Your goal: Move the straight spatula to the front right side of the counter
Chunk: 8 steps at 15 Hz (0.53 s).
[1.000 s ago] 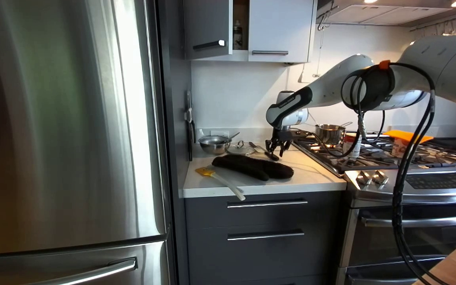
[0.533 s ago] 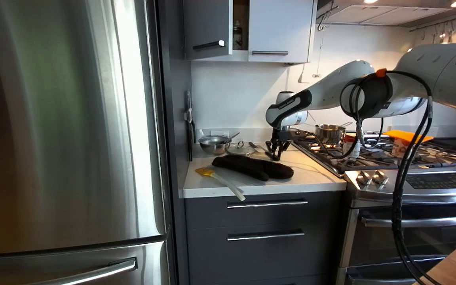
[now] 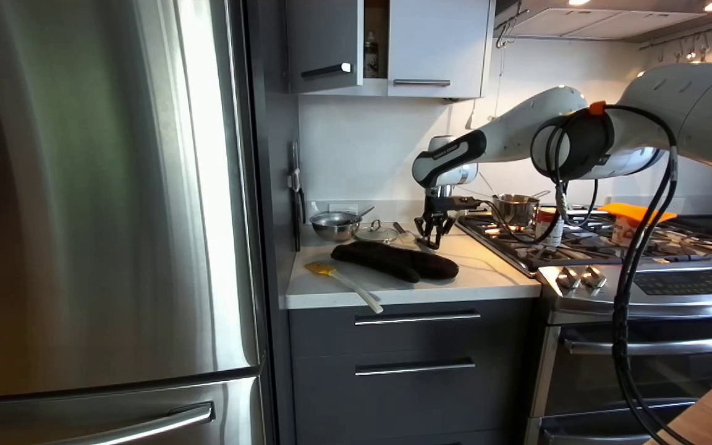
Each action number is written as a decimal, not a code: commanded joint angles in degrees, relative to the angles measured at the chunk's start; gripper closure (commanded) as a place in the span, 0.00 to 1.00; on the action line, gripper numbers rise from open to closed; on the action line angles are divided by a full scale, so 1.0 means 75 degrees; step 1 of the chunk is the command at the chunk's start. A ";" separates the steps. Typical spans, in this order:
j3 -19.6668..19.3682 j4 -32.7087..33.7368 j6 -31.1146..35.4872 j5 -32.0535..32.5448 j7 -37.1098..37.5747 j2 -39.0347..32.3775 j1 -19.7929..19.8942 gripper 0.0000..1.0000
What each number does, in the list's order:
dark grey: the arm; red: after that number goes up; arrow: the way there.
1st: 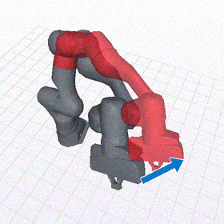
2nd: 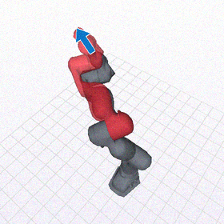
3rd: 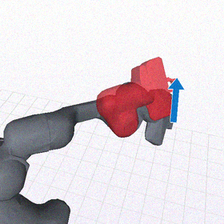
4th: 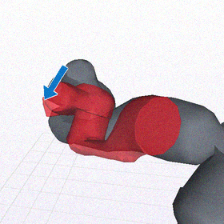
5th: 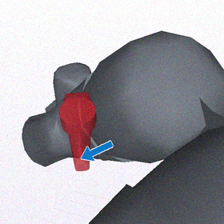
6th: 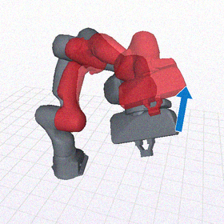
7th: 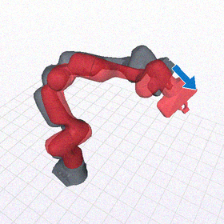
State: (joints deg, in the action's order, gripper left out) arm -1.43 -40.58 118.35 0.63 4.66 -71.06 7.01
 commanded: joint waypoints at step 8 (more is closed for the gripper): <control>-0.0111 -0.2609 0.1259 -0.0141 0.1805 0.1531 0.0068 0.91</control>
State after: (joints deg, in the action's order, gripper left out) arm -2.04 -48.80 122.49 0.63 15.21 -65.81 7.11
